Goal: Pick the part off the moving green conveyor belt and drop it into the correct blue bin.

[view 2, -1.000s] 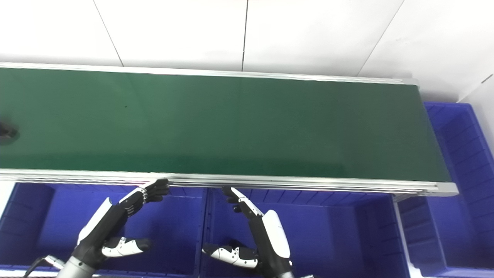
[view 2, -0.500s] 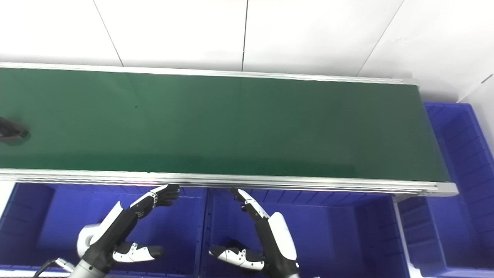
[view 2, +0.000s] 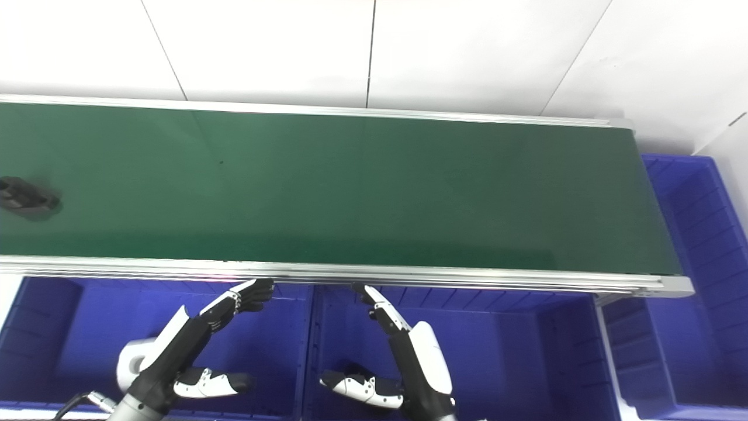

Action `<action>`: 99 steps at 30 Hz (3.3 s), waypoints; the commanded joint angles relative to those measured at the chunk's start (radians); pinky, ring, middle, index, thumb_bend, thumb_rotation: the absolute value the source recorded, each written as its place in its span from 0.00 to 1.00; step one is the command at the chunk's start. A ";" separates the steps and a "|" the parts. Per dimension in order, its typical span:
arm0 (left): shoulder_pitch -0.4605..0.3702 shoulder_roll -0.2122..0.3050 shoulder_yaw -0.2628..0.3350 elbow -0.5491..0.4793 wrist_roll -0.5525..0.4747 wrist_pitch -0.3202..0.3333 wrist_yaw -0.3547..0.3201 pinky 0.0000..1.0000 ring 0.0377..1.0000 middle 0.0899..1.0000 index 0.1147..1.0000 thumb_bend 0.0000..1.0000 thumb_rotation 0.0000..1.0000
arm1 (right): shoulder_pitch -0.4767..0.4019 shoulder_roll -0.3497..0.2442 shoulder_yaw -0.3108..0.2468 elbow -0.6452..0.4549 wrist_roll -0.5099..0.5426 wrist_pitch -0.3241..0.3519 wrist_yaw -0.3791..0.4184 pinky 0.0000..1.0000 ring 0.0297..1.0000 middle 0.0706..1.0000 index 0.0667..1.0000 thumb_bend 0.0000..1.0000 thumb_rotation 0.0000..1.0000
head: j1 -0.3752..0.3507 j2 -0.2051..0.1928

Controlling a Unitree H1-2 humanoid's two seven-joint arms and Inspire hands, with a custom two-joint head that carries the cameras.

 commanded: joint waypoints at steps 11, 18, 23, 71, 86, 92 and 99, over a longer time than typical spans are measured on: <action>0.002 0.019 -0.006 -0.015 -0.002 -0.027 0.027 0.80 0.84 0.85 0.85 0.72 0.65 | 0.010 0.009 0.003 -0.032 0.004 0.008 0.001 0.77 0.85 0.89 0.89 0.81 0.52 | -0.004 0.003; 0.002 0.022 -0.004 -0.018 0.001 -0.027 0.025 0.80 0.84 0.85 0.85 0.71 0.66 | 0.008 0.010 0.003 -0.027 0.011 0.002 -0.001 0.77 0.85 0.89 0.88 0.81 0.51 | -0.005 0.004; 0.005 0.019 -0.002 -0.018 0.002 -0.027 0.027 0.80 0.84 0.85 0.85 0.72 0.65 | 0.008 0.011 0.003 -0.029 0.010 0.009 0.002 0.77 0.85 0.88 0.88 0.81 0.50 | -0.004 0.002; -0.081 0.028 -0.162 0.117 0.052 -0.027 0.168 0.67 0.74 0.77 0.76 0.76 0.59 | -0.030 -0.047 -0.009 0.125 0.048 -0.086 -0.045 0.74 0.85 0.88 0.86 0.78 0.49 | 0.402 -0.322; -0.091 0.064 -0.177 0.104 0.040 -0.027 0.189 0.67 0.75 0.77 0.75 0.75 0.59 | -0.031 -0.031 -0.013 -0.006 0.067 -0.070 -0.055 0.77 0.87 0.89 0.89 0.74 0.50 | 0.375 -0.327; -0.091 0.068 -0.176 0.096 0.042 -0.027 0.201 0.66 0.74 0.76 0.74 0.76 0.58 | -0.067 -0.014 -0.047 -0.159 0.082 -0.032 -0.034 0.83 0.88 0.90 0.90 0.74 0.49 | 0.358 -0.321; -0.090 0.073 -0.176 0.088 0.049 -0.027 0.209 0.66 0.74 0.76 0.74 0.76 0.58 | -0.151 0.001 -0.095 -0.252 0.078 0.002 -0.005 0.88 0.91 0.91 0.91 0.75 0.53 | 0.333 -0.306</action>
